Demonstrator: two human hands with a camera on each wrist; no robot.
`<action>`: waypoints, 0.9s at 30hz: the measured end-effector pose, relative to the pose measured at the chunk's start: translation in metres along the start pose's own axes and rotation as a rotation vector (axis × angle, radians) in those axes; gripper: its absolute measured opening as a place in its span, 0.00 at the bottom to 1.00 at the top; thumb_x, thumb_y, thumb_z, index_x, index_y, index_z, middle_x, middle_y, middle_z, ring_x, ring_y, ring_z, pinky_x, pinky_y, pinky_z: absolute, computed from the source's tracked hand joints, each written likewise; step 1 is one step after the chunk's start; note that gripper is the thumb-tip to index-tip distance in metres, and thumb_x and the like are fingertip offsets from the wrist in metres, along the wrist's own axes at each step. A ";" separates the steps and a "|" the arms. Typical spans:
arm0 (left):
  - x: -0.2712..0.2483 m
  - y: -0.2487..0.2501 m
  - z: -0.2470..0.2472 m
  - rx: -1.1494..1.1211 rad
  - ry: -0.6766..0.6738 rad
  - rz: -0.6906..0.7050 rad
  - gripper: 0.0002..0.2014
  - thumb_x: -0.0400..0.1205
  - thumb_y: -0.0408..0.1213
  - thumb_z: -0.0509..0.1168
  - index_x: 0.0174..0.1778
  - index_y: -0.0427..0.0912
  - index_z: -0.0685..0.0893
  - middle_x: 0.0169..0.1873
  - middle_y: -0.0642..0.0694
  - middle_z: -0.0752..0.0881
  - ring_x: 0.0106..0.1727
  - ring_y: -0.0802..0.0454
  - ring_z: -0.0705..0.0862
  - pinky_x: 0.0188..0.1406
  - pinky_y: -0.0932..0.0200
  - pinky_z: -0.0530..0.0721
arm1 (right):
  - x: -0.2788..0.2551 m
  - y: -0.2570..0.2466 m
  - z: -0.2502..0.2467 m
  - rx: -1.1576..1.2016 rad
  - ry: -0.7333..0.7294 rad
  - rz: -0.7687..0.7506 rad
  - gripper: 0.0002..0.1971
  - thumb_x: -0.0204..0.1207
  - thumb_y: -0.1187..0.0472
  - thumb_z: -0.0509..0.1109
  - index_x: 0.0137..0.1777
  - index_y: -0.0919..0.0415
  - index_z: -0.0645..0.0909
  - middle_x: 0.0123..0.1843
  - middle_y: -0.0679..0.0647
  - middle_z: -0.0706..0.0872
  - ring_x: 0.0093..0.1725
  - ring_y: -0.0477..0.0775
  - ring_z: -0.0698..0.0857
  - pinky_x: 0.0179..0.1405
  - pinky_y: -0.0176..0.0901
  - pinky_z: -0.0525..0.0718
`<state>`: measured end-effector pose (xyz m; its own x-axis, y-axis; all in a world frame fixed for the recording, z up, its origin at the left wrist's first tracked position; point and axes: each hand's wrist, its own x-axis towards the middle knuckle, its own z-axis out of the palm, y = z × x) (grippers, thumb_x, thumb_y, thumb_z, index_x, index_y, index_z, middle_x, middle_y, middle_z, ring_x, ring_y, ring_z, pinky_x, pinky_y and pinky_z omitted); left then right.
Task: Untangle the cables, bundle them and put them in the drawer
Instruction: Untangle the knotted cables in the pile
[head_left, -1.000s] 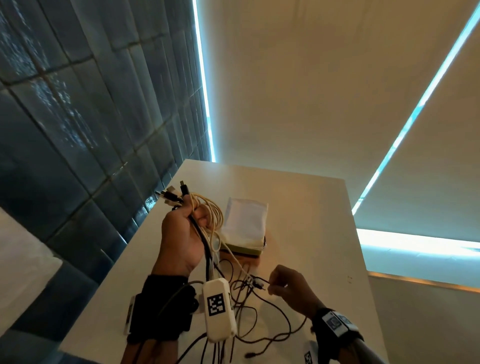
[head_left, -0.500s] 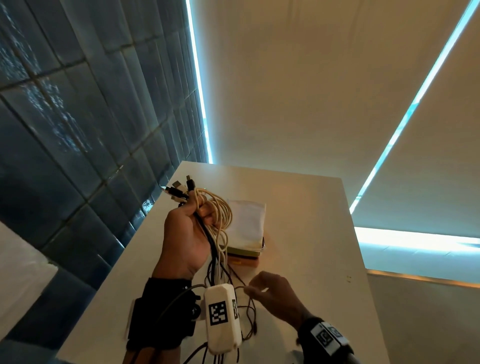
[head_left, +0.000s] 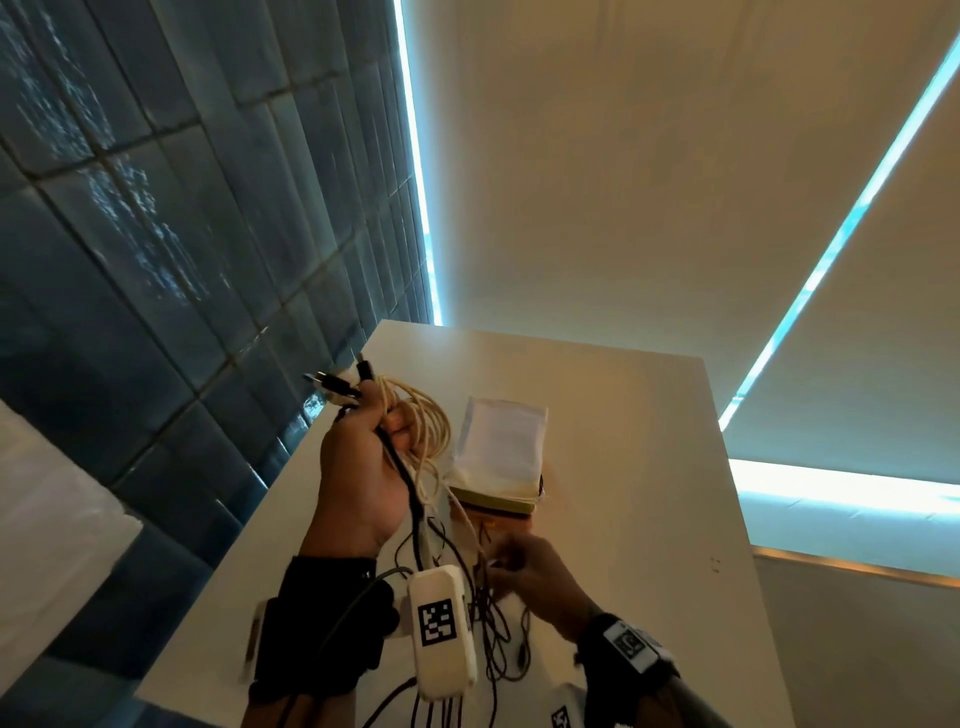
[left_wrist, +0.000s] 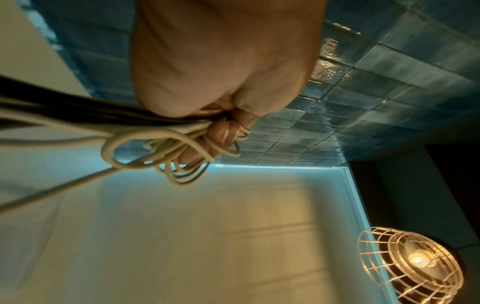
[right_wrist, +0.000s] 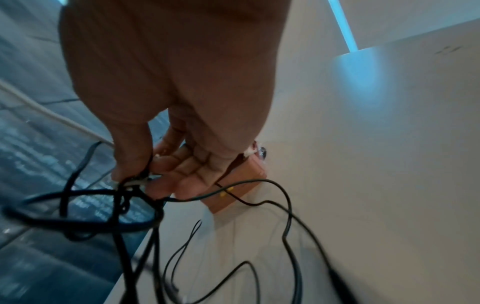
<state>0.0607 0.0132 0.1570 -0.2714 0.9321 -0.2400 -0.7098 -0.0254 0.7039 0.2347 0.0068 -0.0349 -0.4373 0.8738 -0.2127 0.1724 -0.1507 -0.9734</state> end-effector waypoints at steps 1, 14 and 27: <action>0.003 0.002 -0.004 0.038 0.026 0.029 0.18 0.88 0.45 0.55 0.31 0.47 0.69 0.20 0.54 0.69 0.21 0.60 0.66 0.29 0.65 0.65 | -0.004 0.000 -0.009 0.042 0.049 0.012 0.07 0.75 0.71 0.72 0.50 0.72 0.79 0.41 0.61 0.88 0.35 0.54 0.86 0.35 0.45 0.85; -0.004 -0.055 -0.001 0.833 -0.254 0.028 0.18 0.74 0.45 0.76 0.32 0.42 0.73 0.21 0.48 0.72 0.21 0.54 0.70 0.28 0.56 0.72 | -0.043 -0.058 -0.057 0.470 0.325 -0.222 0.15 0.65 0.65 0.78 0.46 0.75 0.80 0.47 0.72 0.86 0.49 0.66 0.87 0.54 0.54 0.85; -0.017 -0.080 0.008 0.892 -0.470 -0.164 0.07 0.72 0.26 0.71 0.41 0.28 0.81 0.36 0.37 0.83 0.42 0.43 0.84 0.47 0.49 0.85 | -0.052 -0.106 -0.046 0.673 0.279 -0.248 0.09 0.73 0.73 0.69 0.53 0.71 0.78 0.44 0.65 0.86 0.45 0.64 0.87 0.48 0.49 0.88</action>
<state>0.1274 0.0027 0.1105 0.2050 0.9521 -0.2271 0.0801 0.2149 0.9733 0.2797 -0.0013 0.0836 -0.1383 0.9896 -0.0394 -0.5150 -0.1059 -0.8506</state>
